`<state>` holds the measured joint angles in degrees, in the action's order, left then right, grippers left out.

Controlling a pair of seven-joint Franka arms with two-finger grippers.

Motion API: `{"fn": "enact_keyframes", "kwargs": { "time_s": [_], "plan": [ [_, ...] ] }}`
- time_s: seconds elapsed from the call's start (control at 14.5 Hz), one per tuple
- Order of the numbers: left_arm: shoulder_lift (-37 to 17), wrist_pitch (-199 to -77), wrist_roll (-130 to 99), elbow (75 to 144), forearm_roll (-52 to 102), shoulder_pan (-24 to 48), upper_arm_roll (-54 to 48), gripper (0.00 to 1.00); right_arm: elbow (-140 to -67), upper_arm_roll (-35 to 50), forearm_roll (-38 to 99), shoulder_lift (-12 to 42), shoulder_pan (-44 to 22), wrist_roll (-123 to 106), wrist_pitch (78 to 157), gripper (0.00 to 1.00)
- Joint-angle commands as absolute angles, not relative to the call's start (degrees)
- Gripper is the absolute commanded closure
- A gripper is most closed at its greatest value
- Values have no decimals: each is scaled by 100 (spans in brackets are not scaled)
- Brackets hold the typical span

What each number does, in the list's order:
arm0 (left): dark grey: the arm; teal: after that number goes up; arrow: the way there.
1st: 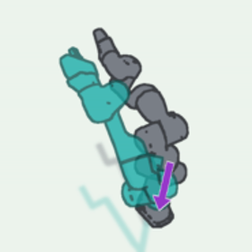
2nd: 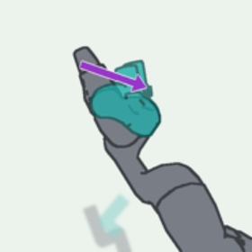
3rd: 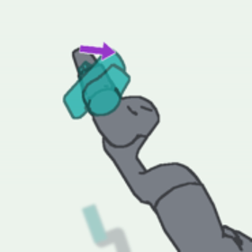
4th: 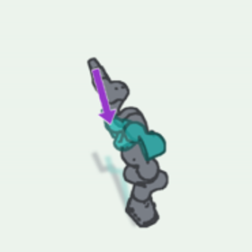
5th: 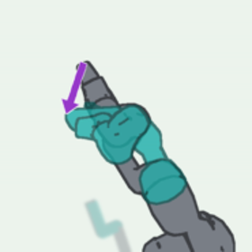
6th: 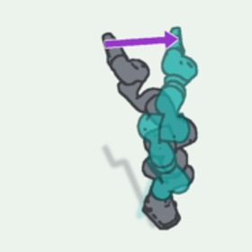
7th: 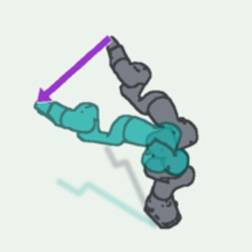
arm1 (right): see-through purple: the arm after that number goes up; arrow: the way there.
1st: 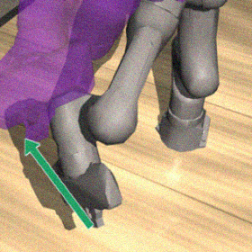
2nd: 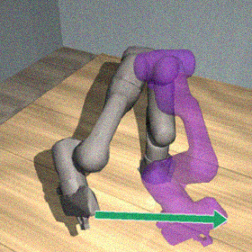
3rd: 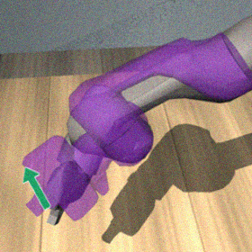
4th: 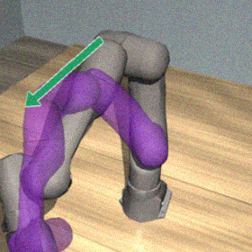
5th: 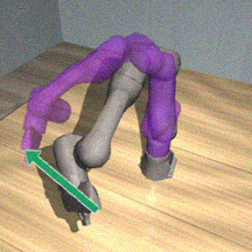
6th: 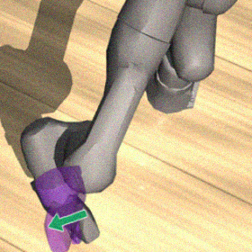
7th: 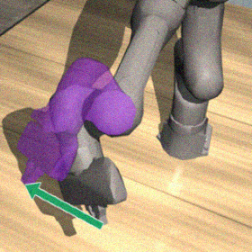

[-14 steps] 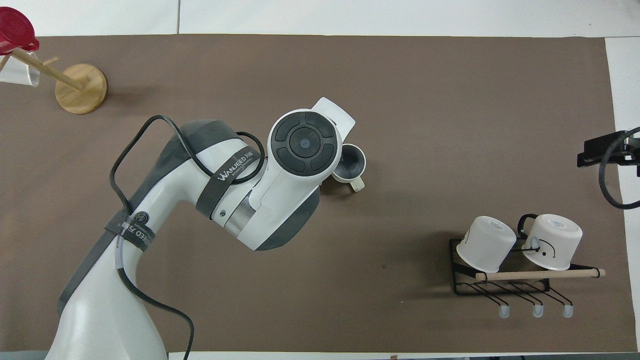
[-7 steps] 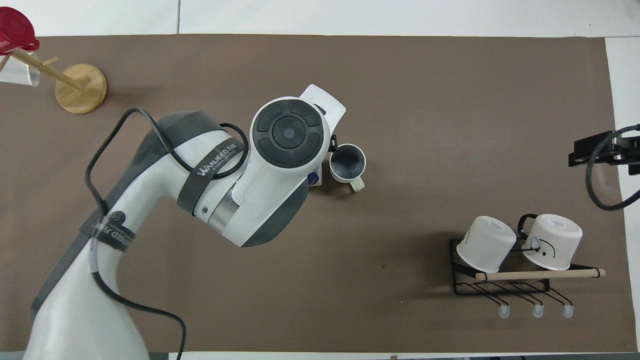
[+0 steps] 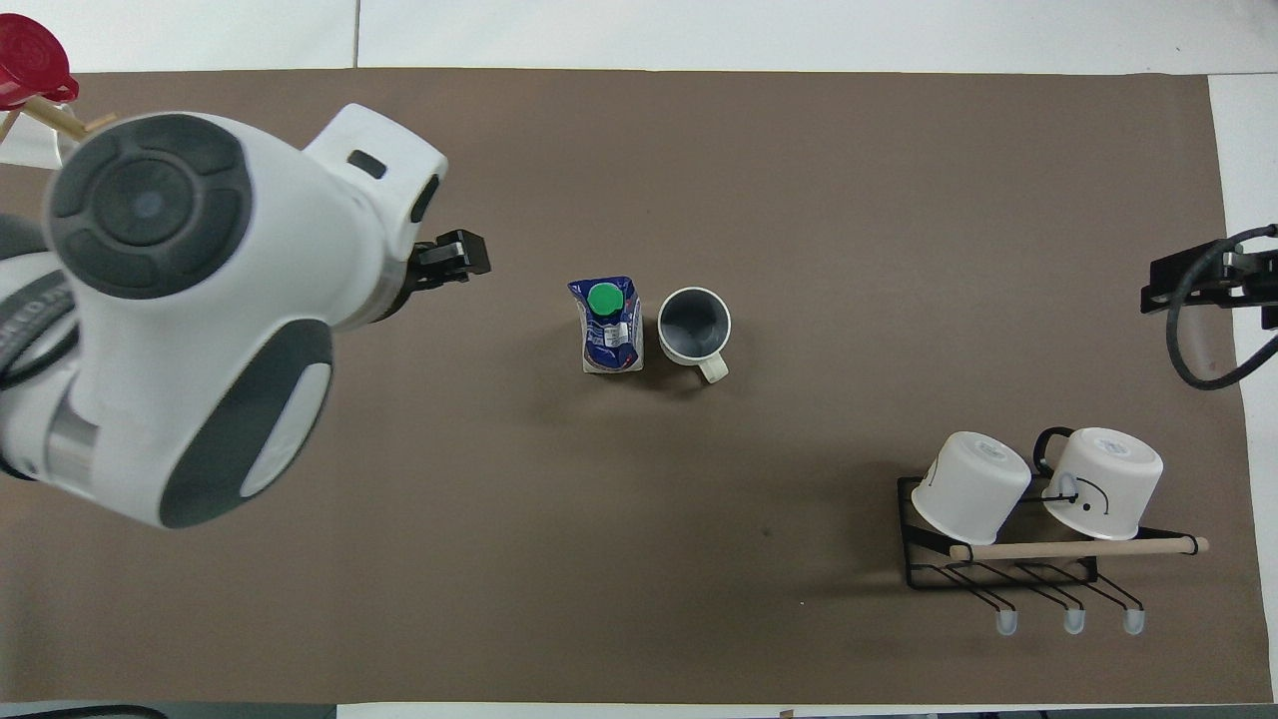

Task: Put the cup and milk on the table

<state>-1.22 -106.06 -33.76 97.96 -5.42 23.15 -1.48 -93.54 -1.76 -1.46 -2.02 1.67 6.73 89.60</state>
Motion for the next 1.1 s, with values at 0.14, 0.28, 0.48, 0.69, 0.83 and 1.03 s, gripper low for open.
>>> {"fn": "enact_keyframes", "kwargs": {
  "time_s": [0.14, 0.28, 0.48, 0.69, 0.83, 1.03],
  "plan": [
    [167, -10346, -1410, 10090, -229, 1092, -185, 0, -9281, -167, -211, -211, 79, 686, 8798, 0],
    [220, -10213, -925, 10064, -220, 757, -185, 0, -9220, -132, -202, -194, 18, 686, 8719, 0],
    [202, -9924, -704, 9819, 95, 388, -167, 0, -8948, -132, -140, -115, 0, 791, 8517, 0],
    [123, -9476, -343, 9406, 149, 168, -167, 0, -8938, -132, -158, -106, 17, 800, 8578, 0],
    [97, -9317, -229, 9203, 149, 45, -167, 0, -8938, -132, -106, -114, 0, 809, 8552, 0],
    [70, -9115, -106, 9150, 149, -44, -167, 0, -9035, -141, -53, -158, 44, 800, 8552, 0]
  ]
}}
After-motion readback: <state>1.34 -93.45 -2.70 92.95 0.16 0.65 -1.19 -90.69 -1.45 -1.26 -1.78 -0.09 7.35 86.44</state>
